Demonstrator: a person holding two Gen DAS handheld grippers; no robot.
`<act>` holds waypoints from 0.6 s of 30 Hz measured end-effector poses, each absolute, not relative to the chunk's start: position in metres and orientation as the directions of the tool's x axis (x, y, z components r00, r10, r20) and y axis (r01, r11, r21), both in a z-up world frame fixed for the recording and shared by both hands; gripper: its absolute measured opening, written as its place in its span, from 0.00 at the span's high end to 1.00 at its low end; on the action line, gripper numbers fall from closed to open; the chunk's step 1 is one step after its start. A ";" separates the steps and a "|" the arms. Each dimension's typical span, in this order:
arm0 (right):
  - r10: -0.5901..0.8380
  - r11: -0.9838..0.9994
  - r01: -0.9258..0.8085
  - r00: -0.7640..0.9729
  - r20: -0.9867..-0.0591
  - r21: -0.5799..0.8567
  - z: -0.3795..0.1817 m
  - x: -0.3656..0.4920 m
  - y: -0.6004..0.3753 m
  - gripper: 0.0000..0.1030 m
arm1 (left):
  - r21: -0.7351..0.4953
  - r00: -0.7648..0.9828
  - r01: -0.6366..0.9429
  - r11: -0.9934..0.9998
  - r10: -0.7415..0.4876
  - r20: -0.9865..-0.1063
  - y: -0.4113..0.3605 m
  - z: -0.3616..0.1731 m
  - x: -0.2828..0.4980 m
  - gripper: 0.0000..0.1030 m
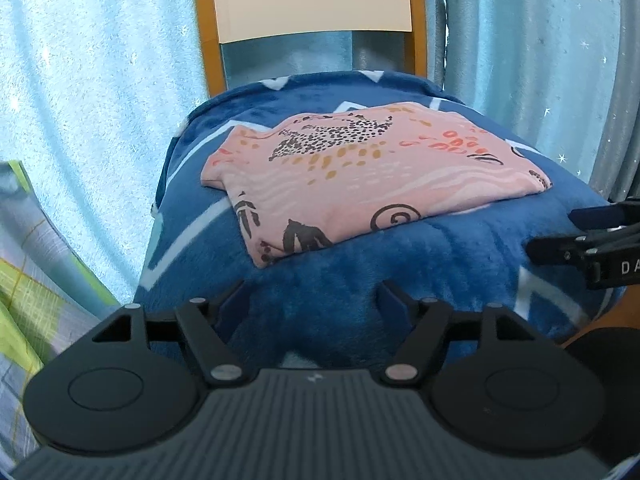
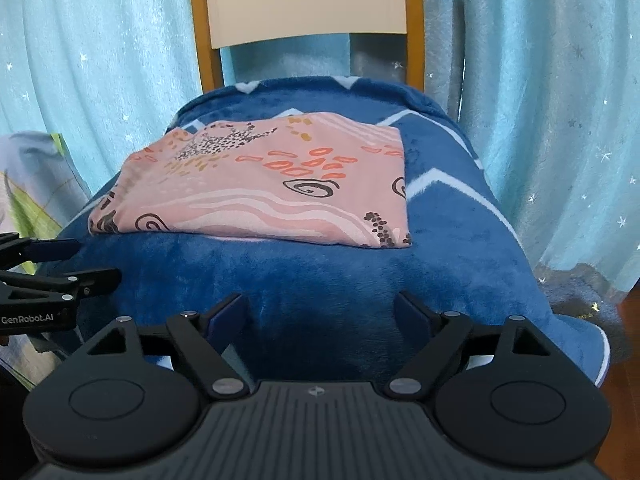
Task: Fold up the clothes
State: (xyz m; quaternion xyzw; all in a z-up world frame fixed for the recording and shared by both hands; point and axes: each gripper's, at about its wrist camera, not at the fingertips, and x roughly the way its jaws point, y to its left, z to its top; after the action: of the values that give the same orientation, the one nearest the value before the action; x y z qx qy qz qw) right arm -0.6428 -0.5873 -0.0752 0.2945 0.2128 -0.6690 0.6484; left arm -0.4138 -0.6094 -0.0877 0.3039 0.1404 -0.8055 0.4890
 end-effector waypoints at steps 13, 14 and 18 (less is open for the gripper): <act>-0.713 -0.123 0.990 -0.045 -0.700 0.062 -0.078 -0.643 -0.593 0.02 | 0.055 -0.339 0.874 -0.482 -0.688 -0.642 -0.607 -0.095 -0.415 0.01; -0.714 -0.123 0.991 -0.049 -0.699 0.056 -0.079 -0.642 -0.592 0.02 | 0.052 -0.340 0.876 -0.480 -0.689 -0.640 -0.606 -0.095 -0.414 0.01; -0.714 -0.124 0.991 -0.051 -0.698 0.055 -0.079 -0.642 -0.592 0.01 | 0.042 -0.344 0.878 -0.477 -0.690 -0.637 -0.606 -0.095 -0.413 0.01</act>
State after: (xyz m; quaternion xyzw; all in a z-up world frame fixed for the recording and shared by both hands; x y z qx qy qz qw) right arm -0.6418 -0.5924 -0.0792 0.2998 0.2307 -0.6870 0.6204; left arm -0.4129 -0.6065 -0.0951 0.3013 0.1560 -0.8049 0.4868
